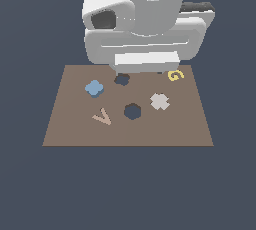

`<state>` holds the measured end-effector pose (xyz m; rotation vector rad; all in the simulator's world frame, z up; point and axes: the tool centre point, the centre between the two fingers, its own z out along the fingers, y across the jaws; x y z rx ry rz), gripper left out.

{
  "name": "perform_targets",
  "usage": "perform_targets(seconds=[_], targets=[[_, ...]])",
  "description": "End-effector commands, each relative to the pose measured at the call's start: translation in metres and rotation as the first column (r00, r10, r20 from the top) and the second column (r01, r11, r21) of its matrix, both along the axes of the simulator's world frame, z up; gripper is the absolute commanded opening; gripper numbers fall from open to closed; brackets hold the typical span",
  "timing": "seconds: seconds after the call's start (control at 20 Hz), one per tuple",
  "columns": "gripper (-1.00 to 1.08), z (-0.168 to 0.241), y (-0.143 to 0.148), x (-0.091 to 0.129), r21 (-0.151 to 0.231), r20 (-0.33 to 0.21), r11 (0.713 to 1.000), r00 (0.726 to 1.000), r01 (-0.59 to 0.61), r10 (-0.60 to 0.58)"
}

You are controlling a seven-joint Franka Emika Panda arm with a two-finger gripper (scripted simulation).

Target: Insert a designated object into the corresponding slot on a board.

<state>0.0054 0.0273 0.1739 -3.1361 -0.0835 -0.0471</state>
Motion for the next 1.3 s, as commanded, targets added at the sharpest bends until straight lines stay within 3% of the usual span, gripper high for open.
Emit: perform_targets(seconds=[0.0, 0.8, 1.25], targets=[[1.00, 0.000, 0.000, 0.000, 0.000, 0.000, 1.000, 1.000, 0.000, 0.000], [1.00, -0.022, -0.021, -0.016, -0.002, -0.005, 0.991, 0.991, -0.135, 0.135], [1.00, -0.053, -0.054, -0.032, -0.004, -0.012, 0.947, 0.947, -0.321, 0.321]])
